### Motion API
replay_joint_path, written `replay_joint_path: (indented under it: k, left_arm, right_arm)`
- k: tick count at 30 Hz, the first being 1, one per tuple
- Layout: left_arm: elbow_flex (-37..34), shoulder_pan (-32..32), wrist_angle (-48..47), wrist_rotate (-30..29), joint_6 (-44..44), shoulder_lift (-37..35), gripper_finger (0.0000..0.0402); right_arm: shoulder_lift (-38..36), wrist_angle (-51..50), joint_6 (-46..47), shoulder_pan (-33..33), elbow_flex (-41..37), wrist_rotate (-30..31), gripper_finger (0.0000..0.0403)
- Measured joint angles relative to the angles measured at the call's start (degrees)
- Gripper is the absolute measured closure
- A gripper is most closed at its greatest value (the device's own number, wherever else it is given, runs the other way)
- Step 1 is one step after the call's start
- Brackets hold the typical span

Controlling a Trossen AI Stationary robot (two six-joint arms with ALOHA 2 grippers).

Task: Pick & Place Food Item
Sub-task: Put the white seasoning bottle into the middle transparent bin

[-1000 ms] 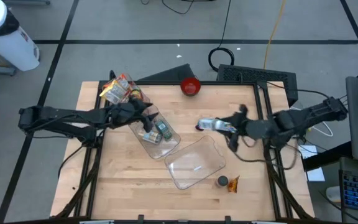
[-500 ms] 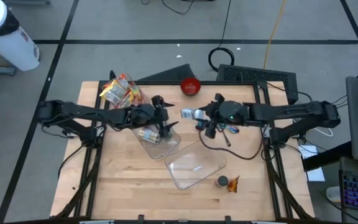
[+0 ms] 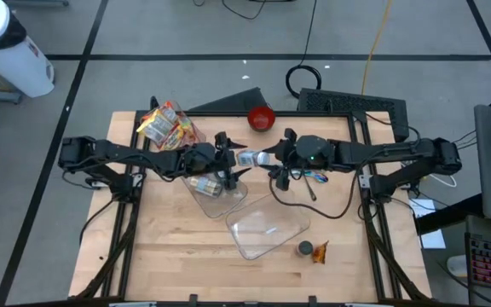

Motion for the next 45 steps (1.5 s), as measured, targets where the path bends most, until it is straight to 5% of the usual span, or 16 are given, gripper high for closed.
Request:
replay_joint_path:
  k: [9, 19, 24, 29, 35, 39, 45]
  left_arm:
    - [-0.02, 0.0, -0.16, -0.35, -1.35, 0.37, 0.008]
    - [-0.03, 0.02, -1.76, -0.15, -1.59, 0.37, 0.0169]
    - [-0.15, 0.6, -0.25, 4.47, -6.75, -0.1, 0.0191]
    - [-4.53, 5.37, 12.15, 12.59, -11.3, -0.32, 0.0192]
    - [-14.03, 11.47, 34.6, 24.71, -20.08, -0.17, 0.0192]
    - [-16.41, 12.08, 47.5, 32.4, -23.01, -0.22, 0.0192]
    - [-14.94, 10.52, 49.72, 33.0, -23.4, 0.39, 0.0193]
  right_arm:
    - [0.0, 2.4, -0.41, 0.16, 0.0, -2.77, 0.0212]
    - [-0.05, 1.96, 0.65, 0.11, 0.04, -2.95, 0.0211]
    - [-1.15, -0.84, -0.98, 0.2, 0.04, -2.63, 0.0164]
    - [-5.62, -8.02, -1.62, 0.2, 0.02, -2.33, 0.0121]
    - [-12.65, -17.22, -0.36, 0.22, -1.33, 2.21, 0.0114]
    - [-17.68, -3.82, -2.65, -0.07, -11.14, 5.01, 0.0124]
    - [-15.31, 49.0, -5.58, -1.76, -32.27, 4.05, 0.0136]
